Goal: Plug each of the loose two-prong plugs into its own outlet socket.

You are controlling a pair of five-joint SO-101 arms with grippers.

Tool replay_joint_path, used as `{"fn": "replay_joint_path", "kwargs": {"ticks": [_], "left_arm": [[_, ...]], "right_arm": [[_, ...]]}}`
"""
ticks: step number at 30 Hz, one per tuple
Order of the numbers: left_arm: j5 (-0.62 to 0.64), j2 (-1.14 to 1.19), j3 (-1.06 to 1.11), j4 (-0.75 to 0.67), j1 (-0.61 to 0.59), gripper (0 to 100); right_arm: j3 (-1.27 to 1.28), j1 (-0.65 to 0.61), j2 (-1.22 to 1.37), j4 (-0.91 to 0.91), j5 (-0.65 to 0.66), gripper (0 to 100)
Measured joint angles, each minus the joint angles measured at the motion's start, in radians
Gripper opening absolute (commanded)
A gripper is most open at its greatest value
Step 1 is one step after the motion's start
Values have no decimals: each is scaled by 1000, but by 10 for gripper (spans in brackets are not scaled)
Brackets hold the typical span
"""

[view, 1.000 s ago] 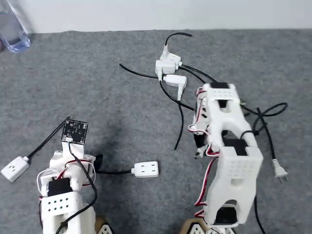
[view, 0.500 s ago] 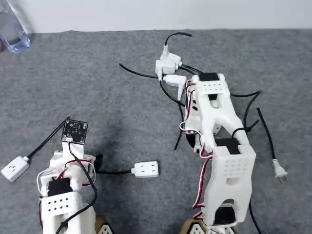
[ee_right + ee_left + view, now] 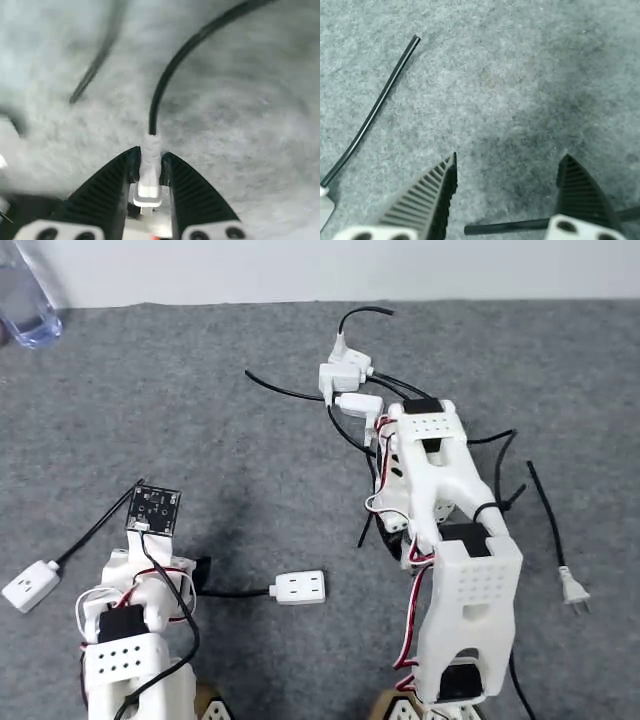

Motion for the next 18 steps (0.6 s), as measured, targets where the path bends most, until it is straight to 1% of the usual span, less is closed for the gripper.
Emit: {"fn": "replay_joint_path", "kwargs": {"ticks": [2, 3, 5, 6, 9, 11, 13, 15, 18], "left_arm": [[0, 0, 0, 0, 0, 306], [0, 0, 0, 0, 0, 306], [0, 0, 0, 0, 0, 306], [0, 0, 0, 0, 0, 306], [0, 0, 0, 0, 0, 306], [0, 0, 0, 0, 0, 306], [0, 0, 0, 0, 0, 306], [0, 0, 0, 0, 0, 306], [0, 0, 0, 0, 0, 306]], "right_arm": [[6, 2, -28, 0, 107, 8], [6, 3, -49, 0, 109, 8], [6, 9, -84, 0, 55, 8], [6, 20, -97, 0, 8, 8], [6, 64, -112, -5, -189, 8], [6, 86, -112, -11, -377, 8], [6, 81, -114, -8, -580, 8], [6, 57, -114, 3, -753, 8], [66, 26, -120, 3, -948, 8]]}}
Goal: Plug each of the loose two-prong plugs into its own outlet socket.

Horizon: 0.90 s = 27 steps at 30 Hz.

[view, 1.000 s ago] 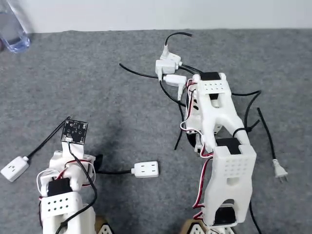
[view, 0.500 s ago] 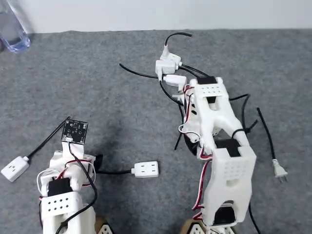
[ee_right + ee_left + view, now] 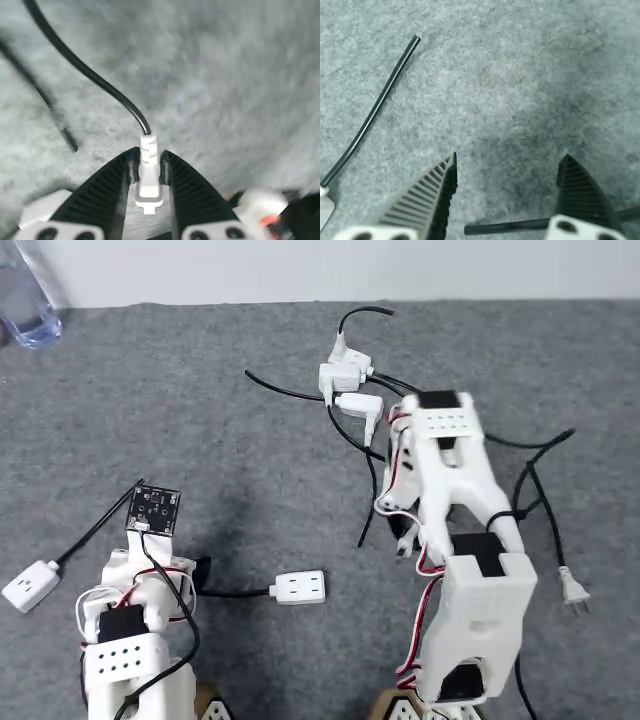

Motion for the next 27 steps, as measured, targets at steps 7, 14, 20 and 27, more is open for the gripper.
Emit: {"fn": "replay_joint_path", "kwargs": {"ticks": [7, 14, 20, 27], "left_arm": [[0, 0, 0, 0, 0, 306], [0, 0, 0, 0, 0, 306], [0, 0, 0, 0, 0, 306], [0, 0, 0, 0, 0, 306]], "right_arm": [[52, -9, -3, 0, -206, 13], [55, -8, -3, 0, -212, 245], [127, -25, -5, 0, -213, 671], [155, -58, -17, 0, -216, 783]]}}
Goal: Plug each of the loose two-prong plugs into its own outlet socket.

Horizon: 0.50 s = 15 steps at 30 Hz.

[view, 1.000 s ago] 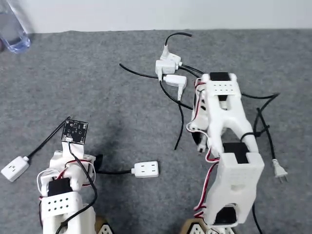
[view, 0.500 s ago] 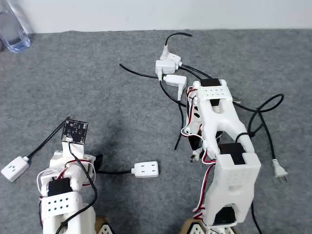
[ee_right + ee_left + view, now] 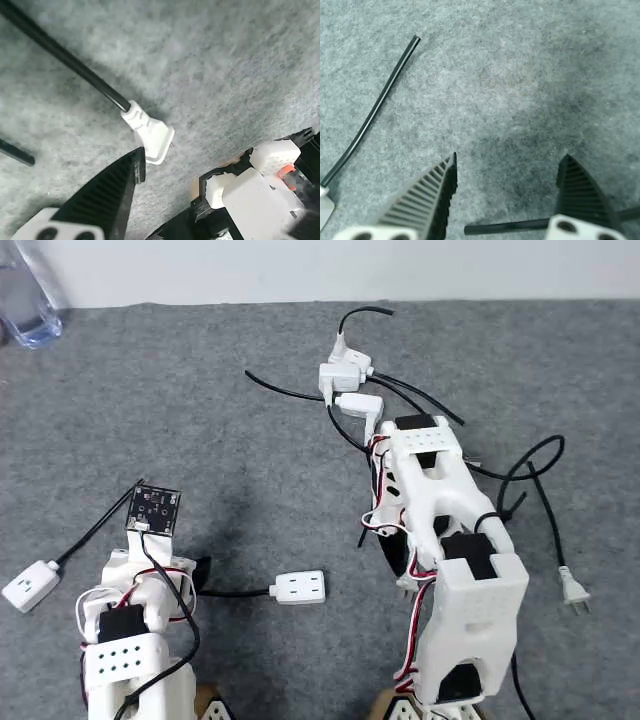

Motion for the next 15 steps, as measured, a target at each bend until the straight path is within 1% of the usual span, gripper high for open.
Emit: {"fn": "replay_joint_path", "kwargs": {"ticks": [2, 4, 6, 9, 11, 13, 15], "left_arm": [[0, 0, 0, 0, 0, 306], [0, 0, 0, 0, 0, 306], [0, 0, 0, 0, 0, 306], [0, 0, 0, 0, 0, 306], [0, 0, 0, 0, 0, 306], [0, 0, 0, 0, 0, 306], [0, 0, 0, 0, 0, 306]], "right_arm": [[0, 5, -25, 0, 37, 783], [0, 5, -66, 0, 118, 783], [0, 5, -123, 0, 249, 783], [0, 0, -232, 0, 517, 783], [0, -9, -310, 0, 663, 782], [0, -3, -376, 0, 744, 782], [0, 38, -413, 0, 766, 781]]}}
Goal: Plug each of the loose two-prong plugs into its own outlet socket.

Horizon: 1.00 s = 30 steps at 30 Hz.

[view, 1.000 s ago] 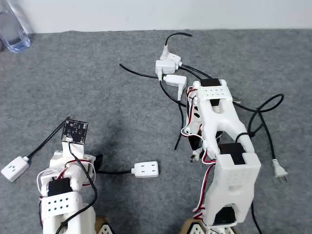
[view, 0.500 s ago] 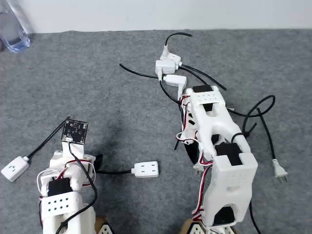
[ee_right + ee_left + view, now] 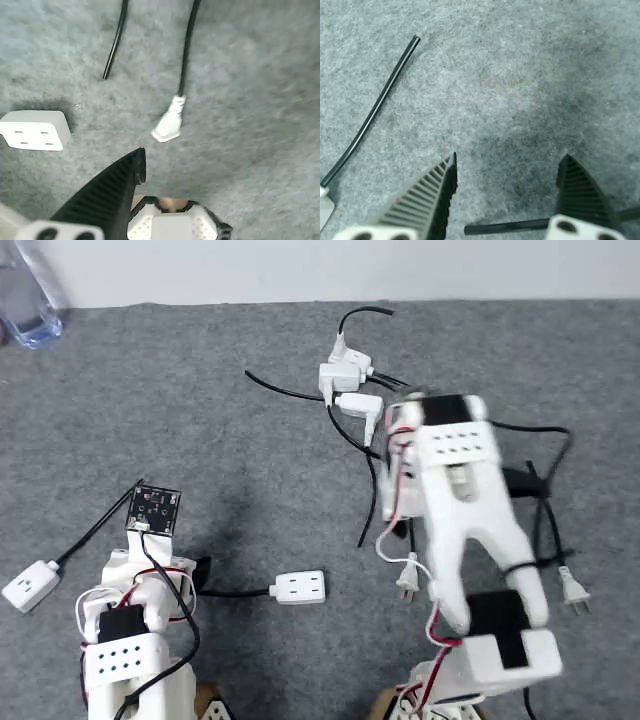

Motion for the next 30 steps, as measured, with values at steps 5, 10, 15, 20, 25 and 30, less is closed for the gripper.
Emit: {"fn": "replay_joint_path", "kwargs": {"ticks": [5, 10, 15, 20, 25, 30], "left_arm": [[0, 0, 0, 0, 0, 306], [0, 0, 0, 0, 0, 306], [0, 0, 0, 0, 0, 306], [0, 0, 0, 0, 0, 306], [0, 0, 0, 0, 0, 306], [0, 0, 0, -6, 0, 306]], "right_arm": [[2, 170, -8, 0, -57, 763], [2, 302, -8, 3, 12, 760], [2, 353, -8, 3, 292, 760], [55, 358, -57, 3, 839, 760], [117, 371, -127, 3, 1312, 760], [229, 288, -189, -5, 1521, 722]]}}
